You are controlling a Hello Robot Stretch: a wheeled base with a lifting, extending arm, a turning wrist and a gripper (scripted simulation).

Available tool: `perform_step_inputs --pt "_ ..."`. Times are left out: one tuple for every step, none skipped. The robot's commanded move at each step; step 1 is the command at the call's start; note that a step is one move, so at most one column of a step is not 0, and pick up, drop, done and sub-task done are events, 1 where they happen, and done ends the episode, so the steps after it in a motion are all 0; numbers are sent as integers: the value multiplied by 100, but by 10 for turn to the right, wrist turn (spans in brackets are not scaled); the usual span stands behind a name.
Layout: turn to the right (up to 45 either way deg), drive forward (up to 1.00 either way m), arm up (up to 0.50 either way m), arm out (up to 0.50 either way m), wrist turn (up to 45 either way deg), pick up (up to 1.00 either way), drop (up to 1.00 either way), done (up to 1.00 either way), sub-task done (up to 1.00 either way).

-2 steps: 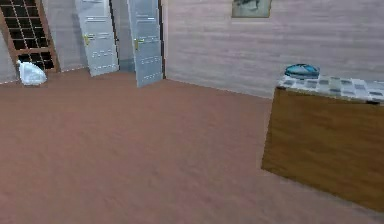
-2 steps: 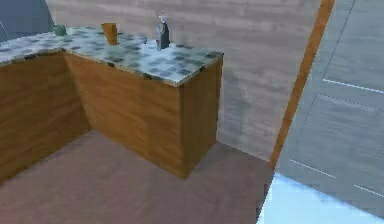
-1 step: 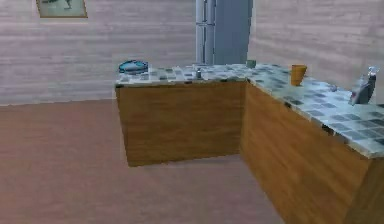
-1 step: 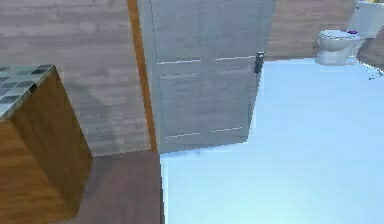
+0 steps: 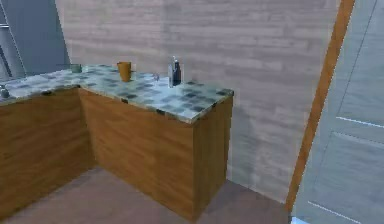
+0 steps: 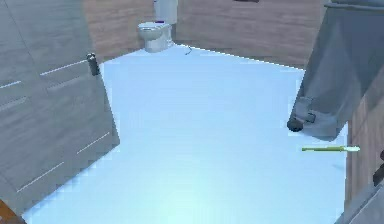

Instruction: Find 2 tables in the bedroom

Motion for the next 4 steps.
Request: perform_step_inputs --pt "390 0 0 0 0 0 0 0 0" --pt "0 20 0 0 0 0 0 0 0" --pt "-450 0 0 0 0 0 0 0 0" --pt "-450 0 0 0 0 0 0 0 0"
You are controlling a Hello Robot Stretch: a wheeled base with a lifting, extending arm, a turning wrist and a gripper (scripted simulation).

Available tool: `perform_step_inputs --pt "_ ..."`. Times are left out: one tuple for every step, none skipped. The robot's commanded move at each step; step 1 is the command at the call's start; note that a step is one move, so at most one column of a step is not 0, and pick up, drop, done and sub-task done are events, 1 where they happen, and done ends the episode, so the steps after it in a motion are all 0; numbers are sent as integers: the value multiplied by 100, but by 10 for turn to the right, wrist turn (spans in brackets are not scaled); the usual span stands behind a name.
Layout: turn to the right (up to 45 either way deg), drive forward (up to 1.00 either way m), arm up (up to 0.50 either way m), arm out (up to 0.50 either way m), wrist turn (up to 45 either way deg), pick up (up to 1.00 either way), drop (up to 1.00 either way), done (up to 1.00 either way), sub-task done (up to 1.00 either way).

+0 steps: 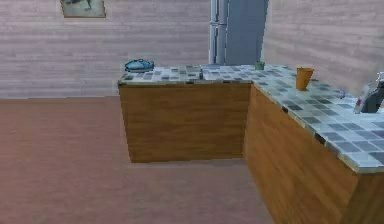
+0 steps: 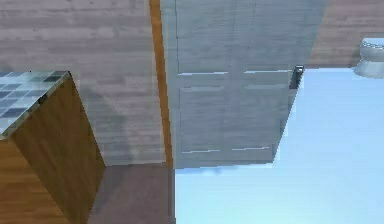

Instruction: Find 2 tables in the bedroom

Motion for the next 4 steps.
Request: perform_step_inputs --pt "-180 0 0 0 0 0 0 0 0" --pt "0 15 0 0 0 0 0 0 0" --pt "-120 0 0 0 0 0 0 0 0" --pt "0 65 0 0 0 0 0 0 0"
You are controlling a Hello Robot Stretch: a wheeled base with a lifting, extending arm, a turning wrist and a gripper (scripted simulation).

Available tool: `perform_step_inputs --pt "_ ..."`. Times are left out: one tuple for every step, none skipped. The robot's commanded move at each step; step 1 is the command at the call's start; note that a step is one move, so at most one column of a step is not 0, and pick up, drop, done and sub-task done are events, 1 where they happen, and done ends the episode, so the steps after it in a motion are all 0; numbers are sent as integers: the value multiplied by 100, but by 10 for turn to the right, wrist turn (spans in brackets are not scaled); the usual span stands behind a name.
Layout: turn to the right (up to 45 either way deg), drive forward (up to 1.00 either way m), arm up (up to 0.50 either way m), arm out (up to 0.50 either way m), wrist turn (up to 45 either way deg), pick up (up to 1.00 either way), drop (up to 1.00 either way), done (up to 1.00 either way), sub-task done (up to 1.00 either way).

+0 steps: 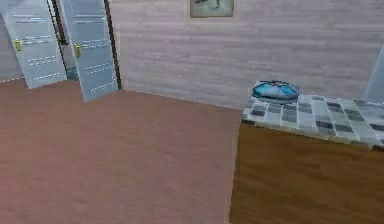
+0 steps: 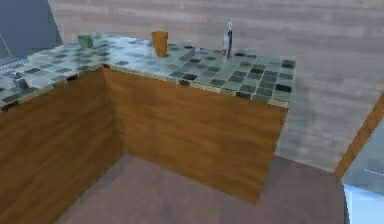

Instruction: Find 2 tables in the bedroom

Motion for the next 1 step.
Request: perform_step_inputs --pt "-360 0 0 0 0 0 0 0 0"
